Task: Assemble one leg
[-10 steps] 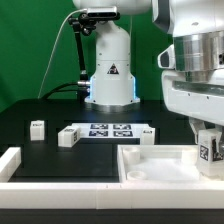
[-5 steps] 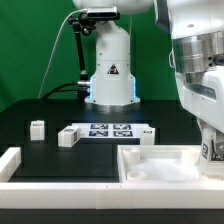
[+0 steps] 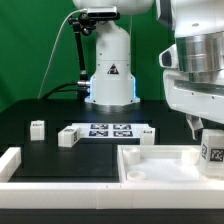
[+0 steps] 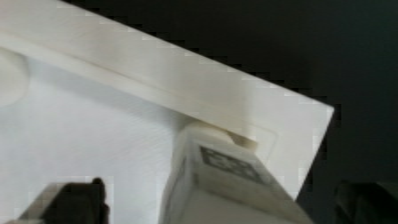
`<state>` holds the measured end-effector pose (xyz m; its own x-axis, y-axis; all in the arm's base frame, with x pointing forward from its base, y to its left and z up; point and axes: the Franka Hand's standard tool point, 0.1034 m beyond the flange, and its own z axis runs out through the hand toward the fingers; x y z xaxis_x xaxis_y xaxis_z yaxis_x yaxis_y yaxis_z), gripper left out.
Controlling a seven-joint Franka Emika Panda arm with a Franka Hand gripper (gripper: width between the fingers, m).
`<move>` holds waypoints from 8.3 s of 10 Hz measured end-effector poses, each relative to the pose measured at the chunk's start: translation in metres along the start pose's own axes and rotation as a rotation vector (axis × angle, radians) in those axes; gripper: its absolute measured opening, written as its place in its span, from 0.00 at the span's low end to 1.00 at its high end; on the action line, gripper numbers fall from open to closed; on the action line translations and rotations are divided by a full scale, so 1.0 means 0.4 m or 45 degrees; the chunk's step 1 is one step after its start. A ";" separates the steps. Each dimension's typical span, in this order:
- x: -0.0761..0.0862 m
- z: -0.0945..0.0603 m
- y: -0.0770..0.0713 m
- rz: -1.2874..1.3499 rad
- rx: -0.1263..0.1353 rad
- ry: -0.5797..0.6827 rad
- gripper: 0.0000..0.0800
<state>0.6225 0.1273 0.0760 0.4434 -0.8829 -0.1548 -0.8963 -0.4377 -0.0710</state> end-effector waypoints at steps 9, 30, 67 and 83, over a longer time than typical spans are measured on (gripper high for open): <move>0.025 -0.010 -0.013 -1.119 -0.050 0.081 0.81; 0.048 -0.004 0.013 0.332 0.039 0.038 0.38; 0.032 0.006 0.010 0.631 0.037 0.044 0.36; 0.015 -0.003 -0.009 -1.028 -0.094 0.126 0.81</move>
Offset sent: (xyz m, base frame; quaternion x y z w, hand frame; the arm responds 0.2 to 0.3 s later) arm 0.0147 -0.0066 0.0092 -0.0409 0.0184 -0.2968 0.9539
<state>0.6285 0.1234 0.0766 0.9540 -0.2997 0.0044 -0.2990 -0.9525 -0.0576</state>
